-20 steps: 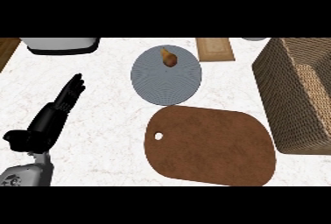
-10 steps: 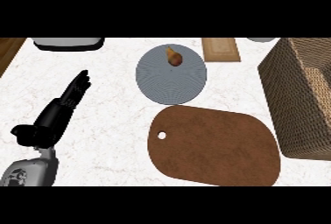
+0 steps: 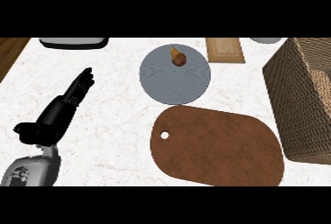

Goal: Pick the bell pepper from the cutting board and place it in the basket

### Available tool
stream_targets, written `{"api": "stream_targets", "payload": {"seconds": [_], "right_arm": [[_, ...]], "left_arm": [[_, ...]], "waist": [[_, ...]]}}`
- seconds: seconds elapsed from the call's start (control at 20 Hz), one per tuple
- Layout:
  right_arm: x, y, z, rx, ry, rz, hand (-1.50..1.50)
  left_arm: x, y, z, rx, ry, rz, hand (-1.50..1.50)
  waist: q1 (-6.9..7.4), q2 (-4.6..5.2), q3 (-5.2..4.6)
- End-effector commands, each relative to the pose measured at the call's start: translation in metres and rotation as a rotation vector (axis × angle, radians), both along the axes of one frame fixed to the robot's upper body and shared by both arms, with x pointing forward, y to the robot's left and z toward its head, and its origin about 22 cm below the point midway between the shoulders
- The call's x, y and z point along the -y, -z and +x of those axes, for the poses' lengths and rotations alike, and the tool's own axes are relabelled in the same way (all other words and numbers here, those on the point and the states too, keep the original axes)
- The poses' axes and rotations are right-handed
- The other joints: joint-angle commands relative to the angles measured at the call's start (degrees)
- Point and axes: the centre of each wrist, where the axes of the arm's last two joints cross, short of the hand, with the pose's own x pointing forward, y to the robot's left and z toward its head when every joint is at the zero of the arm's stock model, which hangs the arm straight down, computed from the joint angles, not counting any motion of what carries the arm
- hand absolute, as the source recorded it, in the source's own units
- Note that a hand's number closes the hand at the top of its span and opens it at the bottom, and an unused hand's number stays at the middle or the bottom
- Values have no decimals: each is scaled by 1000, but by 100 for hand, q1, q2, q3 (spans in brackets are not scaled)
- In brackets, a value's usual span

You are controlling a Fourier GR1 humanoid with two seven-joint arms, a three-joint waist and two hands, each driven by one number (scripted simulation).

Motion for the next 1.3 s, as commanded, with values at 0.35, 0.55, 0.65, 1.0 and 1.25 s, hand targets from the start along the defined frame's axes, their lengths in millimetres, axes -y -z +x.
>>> {"api": "stream_targets", "payload": {"seconds": [0.35, 0.55, 0.65, 1.0, 1.25], "right_arm": [[58, -13, 87, -30, 95, 22, 150], [84, 15, 108, -81, 81, 9, 150], [97, 13, 109, -65, 71, -26, 150], [108, 51, 141, 10, 140, -49, 150], [137, 76, 131, 91, 204, -12, 150]], "left_arm": [[-10, 0, -14, -6, -9, -21, 0], [3, -3, 5, -8, -23, -12, 0], [6, 0, 11, -11, -9, 4, 0], [-32, -7, 11, 4, -8, -5, 0], [0, -7, 3, -4, -29, -14, 0]], "waist": [[-40, -16, 12], [-64, -8, 13], [-102, -12, 12], [-46, 1, 13], [-92, -20, 15]]}}
